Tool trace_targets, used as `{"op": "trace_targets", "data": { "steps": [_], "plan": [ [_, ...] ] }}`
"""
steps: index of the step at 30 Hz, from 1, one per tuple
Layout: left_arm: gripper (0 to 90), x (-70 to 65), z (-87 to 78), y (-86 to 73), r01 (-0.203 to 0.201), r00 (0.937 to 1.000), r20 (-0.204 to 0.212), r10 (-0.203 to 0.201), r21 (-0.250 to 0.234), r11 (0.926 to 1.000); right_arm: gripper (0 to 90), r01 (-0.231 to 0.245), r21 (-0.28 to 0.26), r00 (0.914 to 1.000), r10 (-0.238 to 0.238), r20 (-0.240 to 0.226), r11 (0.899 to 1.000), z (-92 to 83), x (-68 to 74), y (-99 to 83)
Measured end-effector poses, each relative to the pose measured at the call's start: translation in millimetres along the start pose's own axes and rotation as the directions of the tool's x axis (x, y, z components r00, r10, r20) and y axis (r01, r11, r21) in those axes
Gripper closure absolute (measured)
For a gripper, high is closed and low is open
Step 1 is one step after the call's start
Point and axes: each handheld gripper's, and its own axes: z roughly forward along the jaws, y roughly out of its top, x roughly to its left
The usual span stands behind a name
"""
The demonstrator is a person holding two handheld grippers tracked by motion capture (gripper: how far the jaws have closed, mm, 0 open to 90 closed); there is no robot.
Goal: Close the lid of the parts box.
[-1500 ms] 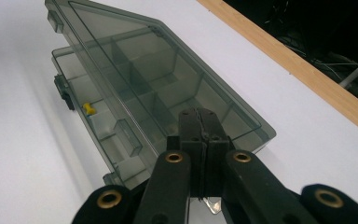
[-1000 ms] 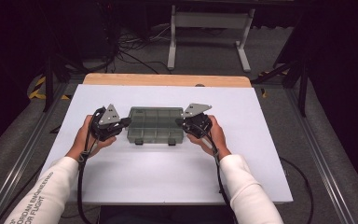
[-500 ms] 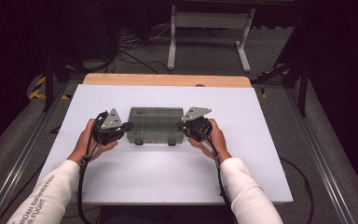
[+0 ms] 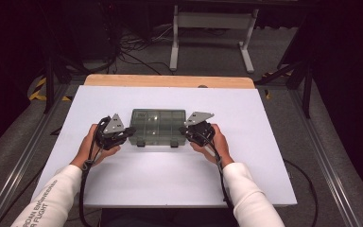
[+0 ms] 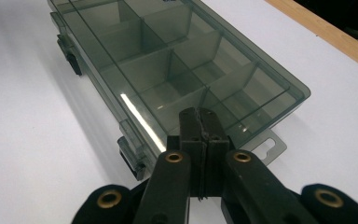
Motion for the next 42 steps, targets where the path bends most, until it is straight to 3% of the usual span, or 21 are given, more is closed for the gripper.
{"op": "trace_targets", "data": {
  "steps": [8,28,42],
  "plan": [
    [85.0,0.3,0.6,-1.8,0.015,0.9999,0.003,-0.015,-0.018,0.9997,90.0,0.0,-0.016,1.0,0.0,-0.001,1.0,3.0,2.3,-3.2],
    [85.9,-2.1,4.6,-10.4,0.02,0.9998,0.007,-0.02,-0.01,0.9997,90.0,-0.017,-0.058,0.9993,0.019,0.033,0.998,3.8,10.1,-13.8],
    [85.1,-0.8,4.0,-15.2,0.027,0.9996,0.009,-0.027,-0.041,0.9988,90.0,-0.036,-0.08,0.9982,0.039,0.044,0.996,-1.4,10.9,-19.6]
  ]
}}
